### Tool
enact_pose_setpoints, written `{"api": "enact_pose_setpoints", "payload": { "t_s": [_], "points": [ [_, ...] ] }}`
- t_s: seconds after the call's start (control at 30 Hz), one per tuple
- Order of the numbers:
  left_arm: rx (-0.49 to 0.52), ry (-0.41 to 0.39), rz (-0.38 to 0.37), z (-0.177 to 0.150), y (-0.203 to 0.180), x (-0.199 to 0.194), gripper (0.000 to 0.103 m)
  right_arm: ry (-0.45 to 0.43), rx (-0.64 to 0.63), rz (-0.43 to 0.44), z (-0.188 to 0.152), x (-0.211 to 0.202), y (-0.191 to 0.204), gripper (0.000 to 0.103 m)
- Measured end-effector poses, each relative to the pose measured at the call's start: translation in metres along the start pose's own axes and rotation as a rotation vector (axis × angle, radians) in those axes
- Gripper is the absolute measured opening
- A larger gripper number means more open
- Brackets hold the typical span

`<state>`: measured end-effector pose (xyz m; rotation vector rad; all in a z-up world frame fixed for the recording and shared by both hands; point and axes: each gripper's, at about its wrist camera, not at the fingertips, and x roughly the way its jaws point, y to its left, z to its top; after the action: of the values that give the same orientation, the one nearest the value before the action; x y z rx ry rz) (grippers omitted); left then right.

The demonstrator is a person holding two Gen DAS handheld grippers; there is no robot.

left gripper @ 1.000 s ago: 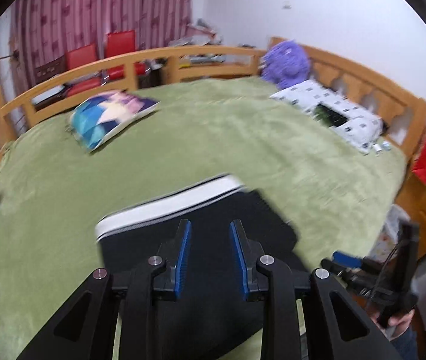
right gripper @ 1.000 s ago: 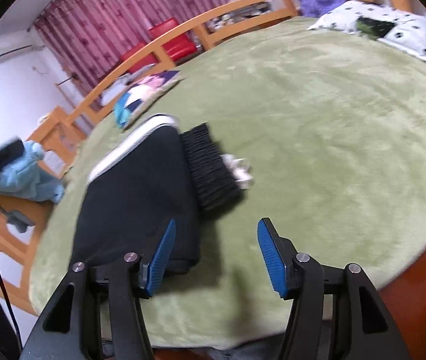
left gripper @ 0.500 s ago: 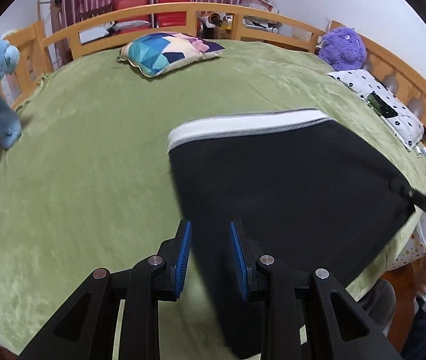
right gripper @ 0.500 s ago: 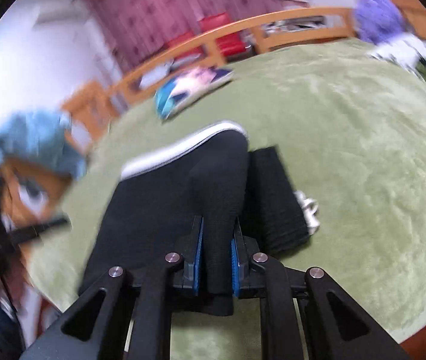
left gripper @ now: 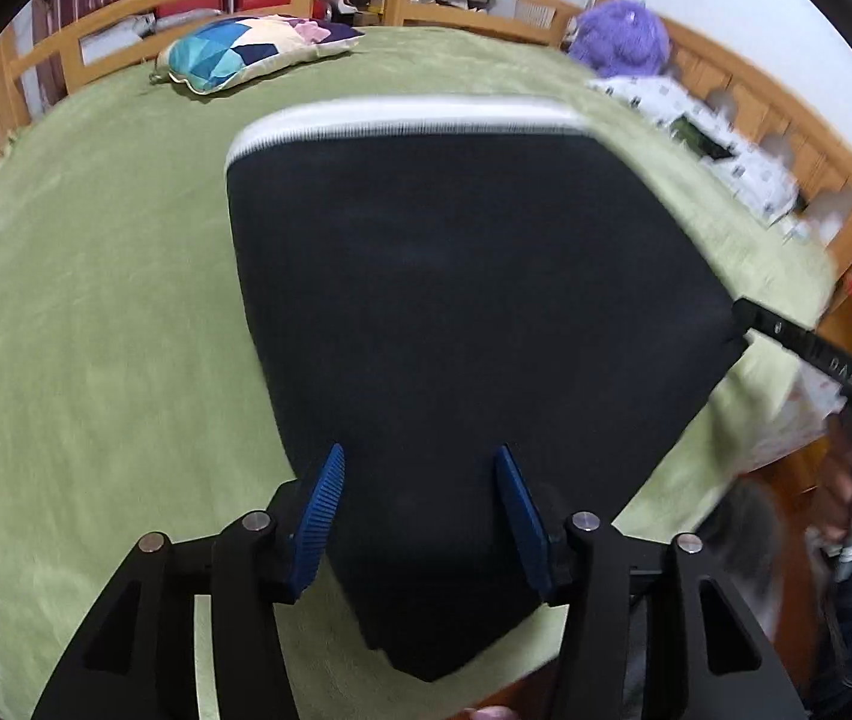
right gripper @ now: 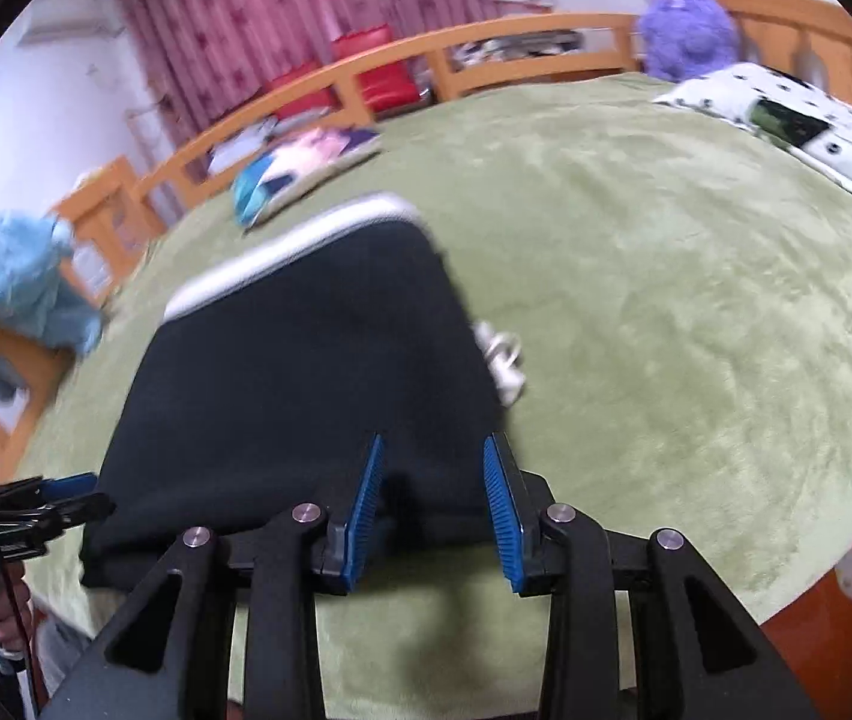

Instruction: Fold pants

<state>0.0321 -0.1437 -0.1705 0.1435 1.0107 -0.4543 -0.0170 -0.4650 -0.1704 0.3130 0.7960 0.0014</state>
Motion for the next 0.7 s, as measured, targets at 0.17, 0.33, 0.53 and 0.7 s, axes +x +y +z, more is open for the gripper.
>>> {"api": "enact_pose_setpoints", "payload": {
  "t_s": [0.17,0.33,0.53,0.7],
  "points": [
    [0.061,0.004,0.035,-0.007,-0.013,0.003,0.062,0.131,-0.049,-0.092,-0.022,0.046,0.006,0.034],
    [-0.057,-0.051,-0.032,0.013,0.025,-0.02,0.062,0.073,-0.098,-0.049,0.004,0.012,0.008,0.046],
    [-0.168,-0.016,-0.035,0.053,0.068,0.008,0.06,0.029,-0.1,-0.026,0.049,0.03,0.008,0.066],
    [-0.224,0.056,-0.082,0.069,0.088,0.045,0.064,0.173,-0.066,0.068,0.078,0.103,-0.005,0.078]
  ]
}}
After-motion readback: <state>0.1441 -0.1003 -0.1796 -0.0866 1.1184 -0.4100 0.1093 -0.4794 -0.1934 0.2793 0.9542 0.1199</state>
